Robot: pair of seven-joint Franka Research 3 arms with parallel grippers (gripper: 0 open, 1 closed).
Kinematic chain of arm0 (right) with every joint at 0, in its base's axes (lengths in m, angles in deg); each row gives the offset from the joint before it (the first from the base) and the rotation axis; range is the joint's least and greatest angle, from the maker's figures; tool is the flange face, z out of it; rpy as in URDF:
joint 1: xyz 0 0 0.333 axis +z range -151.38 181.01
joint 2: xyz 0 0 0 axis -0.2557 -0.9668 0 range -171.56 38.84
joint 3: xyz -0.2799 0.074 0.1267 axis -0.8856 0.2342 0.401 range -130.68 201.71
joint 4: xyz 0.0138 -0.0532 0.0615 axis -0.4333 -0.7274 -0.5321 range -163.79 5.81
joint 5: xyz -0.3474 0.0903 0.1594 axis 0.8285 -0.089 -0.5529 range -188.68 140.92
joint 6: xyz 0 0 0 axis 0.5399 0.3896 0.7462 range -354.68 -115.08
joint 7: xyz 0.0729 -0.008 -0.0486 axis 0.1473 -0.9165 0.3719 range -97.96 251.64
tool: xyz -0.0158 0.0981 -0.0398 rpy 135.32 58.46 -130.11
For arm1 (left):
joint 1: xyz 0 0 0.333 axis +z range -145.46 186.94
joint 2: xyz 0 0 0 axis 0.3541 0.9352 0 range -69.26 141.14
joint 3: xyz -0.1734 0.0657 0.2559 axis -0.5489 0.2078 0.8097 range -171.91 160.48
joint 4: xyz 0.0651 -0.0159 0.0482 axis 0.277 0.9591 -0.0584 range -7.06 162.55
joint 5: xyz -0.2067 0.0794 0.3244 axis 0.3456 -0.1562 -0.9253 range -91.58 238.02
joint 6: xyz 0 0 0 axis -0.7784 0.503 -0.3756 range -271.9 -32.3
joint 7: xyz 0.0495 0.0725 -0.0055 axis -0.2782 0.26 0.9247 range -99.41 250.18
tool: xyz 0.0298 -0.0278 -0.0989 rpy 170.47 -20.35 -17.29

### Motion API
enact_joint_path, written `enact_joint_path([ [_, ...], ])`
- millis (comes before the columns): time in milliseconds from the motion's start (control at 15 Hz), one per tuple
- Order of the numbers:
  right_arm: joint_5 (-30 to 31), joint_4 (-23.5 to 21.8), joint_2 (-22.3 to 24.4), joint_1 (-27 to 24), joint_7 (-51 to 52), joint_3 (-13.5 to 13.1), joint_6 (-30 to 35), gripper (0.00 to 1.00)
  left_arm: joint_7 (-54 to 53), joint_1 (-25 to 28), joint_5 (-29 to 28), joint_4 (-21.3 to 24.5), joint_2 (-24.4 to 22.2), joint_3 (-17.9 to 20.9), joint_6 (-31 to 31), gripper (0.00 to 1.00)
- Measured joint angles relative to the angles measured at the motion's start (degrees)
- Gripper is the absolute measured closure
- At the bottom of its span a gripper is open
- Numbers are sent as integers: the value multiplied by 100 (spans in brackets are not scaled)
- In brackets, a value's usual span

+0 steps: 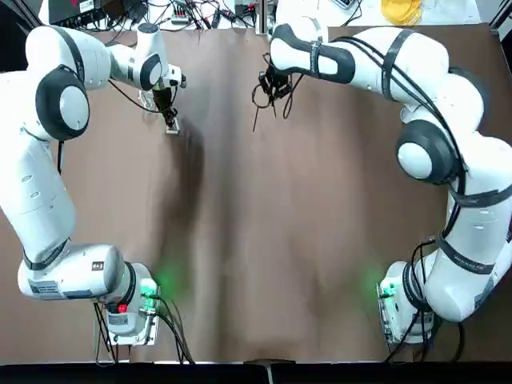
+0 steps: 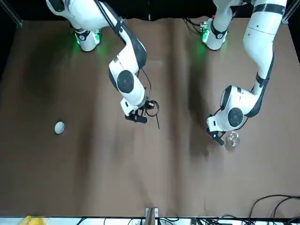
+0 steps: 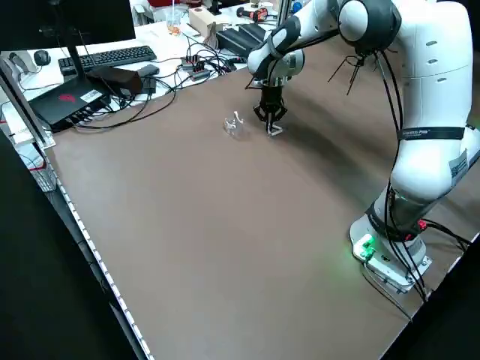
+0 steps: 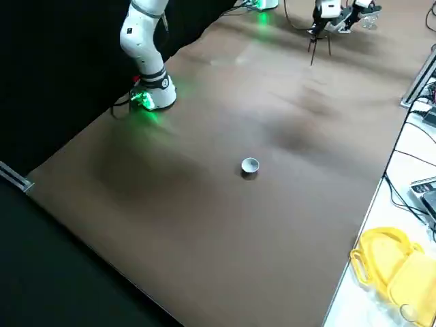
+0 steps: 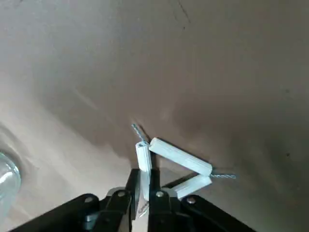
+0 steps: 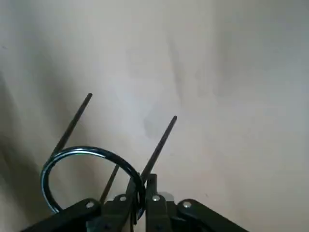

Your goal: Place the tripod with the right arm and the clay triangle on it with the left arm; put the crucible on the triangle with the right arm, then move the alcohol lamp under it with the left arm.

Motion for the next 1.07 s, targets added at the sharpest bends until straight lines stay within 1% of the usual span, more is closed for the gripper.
enact_joint_path([
  [133,0,402,-301,72,1,-6,-34,92,8,0,0,0,-1,-1,5,88],
  [267,0,674,-613,223,0,-20,-194,92,161,1,0,2,0,0,6,86],
  [400,0,730,-698,294,-35,-24,-223,92,210,2,0,7,1,1,6,85],
  [600,0,739,-743,376,-422,-24,-273,92,219,1,1,9,0,0,6,85],
  [867,0,740,-839,547,-1087,-24,-598,92,221,2,1,18,9,4,6,83],
  [1067,0,741,-948,596,-1237,-24,-709,92,221,4,1,33,49,14,6,83],
])
